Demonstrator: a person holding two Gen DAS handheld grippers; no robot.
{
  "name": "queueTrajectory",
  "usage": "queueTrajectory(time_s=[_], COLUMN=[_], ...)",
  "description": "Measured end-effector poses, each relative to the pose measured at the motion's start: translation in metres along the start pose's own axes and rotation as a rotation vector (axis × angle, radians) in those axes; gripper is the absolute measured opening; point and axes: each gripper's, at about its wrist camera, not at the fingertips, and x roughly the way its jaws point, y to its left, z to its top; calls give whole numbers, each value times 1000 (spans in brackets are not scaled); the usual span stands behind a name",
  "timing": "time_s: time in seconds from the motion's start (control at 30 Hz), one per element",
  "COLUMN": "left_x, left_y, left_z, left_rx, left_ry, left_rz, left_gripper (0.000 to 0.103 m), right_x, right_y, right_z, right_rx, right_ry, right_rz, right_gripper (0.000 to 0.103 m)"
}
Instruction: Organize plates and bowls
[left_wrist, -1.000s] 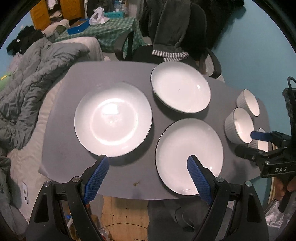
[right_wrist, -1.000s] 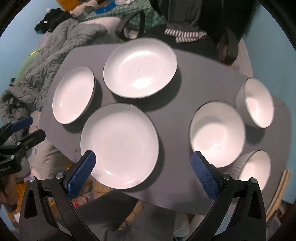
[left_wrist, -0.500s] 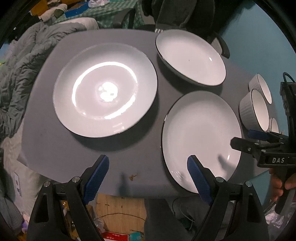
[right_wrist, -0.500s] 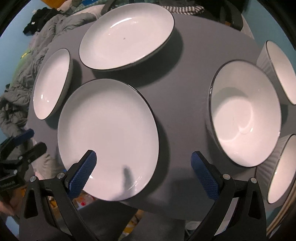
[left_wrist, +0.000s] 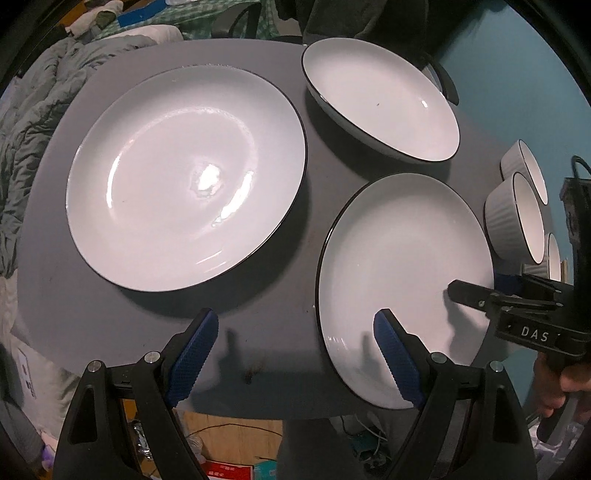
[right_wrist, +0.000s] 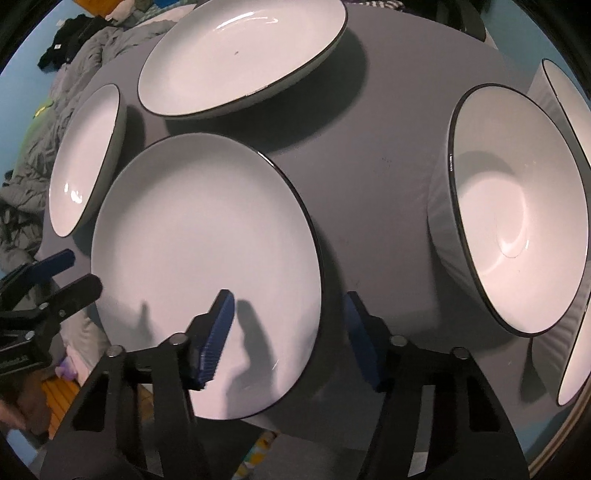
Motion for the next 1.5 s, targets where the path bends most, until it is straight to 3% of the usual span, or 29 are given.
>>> queueTrajectory(time_s=[0.13, 0.2, 0.33, 0.4, 0.53, 0.6, 0.77, 0.97, 1.1, 1.5], left_x=[6, 9, 12, 14, 21, 22, 24, 27, 30, 27], left_y=[0, 0, -1, -2, 3, 1, -3, -5, -5, -10], left_z=[-2, -1, 5, 6, 3, 4, 8, 9, 12, 15], left_rx=[-5, -14, -18, -22, -43, -41, -22, -21, -49, -65], left_ry=[19, 35, 53, 65, 74, 84, 118, 140, 158, 175], left_rz=[-14, -32, -50, -56, -70, -91, -105, -110, -126, -96], left_gripper=[78, 70, 62, 52, 46, 34, 23, 21, 19, 19], right_x=[-1, -3, -4, -5, -6, -8, -3, 10, 14, 16], right_y=[-8, -11, -16, -19, -28, -23, -25, -11, -13, -17], right_z=[3, 5, 10, 14, 18, 15, 19, 20, 25, 28], right_rx=[9, 3, 4, 6, 20, 23, 21, 20, 34, 36], right_ry=[5, 3, 9, 12, 23, 27, 41, 74, 94, 114], right_rz=[18, 19, 41, 55, 78, 79, 84, 92, 113, 160], right_gripper=[40, 32, 31, 31, 31, 31, 31, 30, 18, 14])
